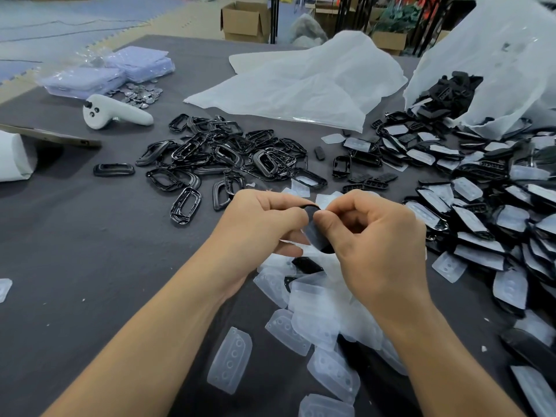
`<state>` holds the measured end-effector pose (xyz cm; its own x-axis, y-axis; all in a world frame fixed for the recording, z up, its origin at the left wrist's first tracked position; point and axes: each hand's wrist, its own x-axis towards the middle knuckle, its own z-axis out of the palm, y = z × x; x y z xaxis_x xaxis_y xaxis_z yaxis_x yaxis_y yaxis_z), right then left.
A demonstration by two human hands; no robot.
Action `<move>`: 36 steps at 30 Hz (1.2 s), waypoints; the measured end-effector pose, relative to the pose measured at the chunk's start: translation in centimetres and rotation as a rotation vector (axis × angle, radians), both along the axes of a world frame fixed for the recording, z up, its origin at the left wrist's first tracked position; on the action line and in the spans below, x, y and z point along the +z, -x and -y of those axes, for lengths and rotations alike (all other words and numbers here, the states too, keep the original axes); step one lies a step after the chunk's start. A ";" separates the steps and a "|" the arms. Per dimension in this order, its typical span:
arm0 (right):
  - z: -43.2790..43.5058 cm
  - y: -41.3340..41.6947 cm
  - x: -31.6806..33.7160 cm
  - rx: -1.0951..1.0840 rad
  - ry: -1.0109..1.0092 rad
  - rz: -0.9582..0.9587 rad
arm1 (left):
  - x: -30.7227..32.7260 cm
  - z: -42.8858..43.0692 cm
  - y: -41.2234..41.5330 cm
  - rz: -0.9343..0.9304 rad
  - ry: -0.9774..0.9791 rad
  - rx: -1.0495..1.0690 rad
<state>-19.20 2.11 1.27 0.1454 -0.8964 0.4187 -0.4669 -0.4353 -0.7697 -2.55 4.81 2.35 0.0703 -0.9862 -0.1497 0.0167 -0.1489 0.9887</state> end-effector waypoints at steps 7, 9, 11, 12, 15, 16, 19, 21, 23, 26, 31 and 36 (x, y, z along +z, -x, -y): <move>0.1 0.0 -0.1 0.014 -0.036 0.026 | 0.2 -0.1 0.2 0.043 -0.026 0.033; 0.2 0.0 -0.2 0.029 -0.088 0.041 | 0.4 -0.1 0.3 0.001 -0.041 0.045; 0.3 0.0 -0.2 0.038 -0.133 0.058 | 0.5 -0.1 0.4 -0.054 -0.044 0.065; 0.3 0.0 -0.1 0.043 -0.147 0.065 | 0.5 -0.1 0.5 -0.068 -0.038 0.081; 0.5 0.1 0.1 0.111 -0.242 0.127 | 0.3 0.1 0.8 -0.055 -0.011 0.151; 0.5 0.2 0.2 0.125 -0.267 0.140 | 0.2 0.2 0.8 -0.043 -0.006 0.171; 0.6 0.4 0.1 0.141 -0.278 0.135 | -0.1 0.2 0.6 0.074 0.034 0.177; 0.5 0.4 0.1 0.185 -0.297 0.142 | -0.1 0.1 0.5 0.219 0.089 0.151; 0.6 0.4 0.1 0.218 -0.335 0.159 | 0.1 0.0 0.3 0.246 0.118 0.138; 0.9 0.3 -0.1 0.216 -0.406 0.261 | 0.4 0.0 0.0 0.166 0.109 0.139; 1.0 0.1 -0.1 0.219 -0.454 0.414 | 0.4 0.1 0.1 0.098 0.086 0.173; 1.0 0.0 -0.2 0.157 -0.388 0.272 | 0.0 0.0 0.2 0.291 0.115 0.175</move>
<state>-19.21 1.14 1.03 0.2229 -0.9696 0.1005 -0.1785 -0.1419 -0.9737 -2.80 4.80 2.39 0.2632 -0.9647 0.0131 -0.2524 -0.0558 0.9660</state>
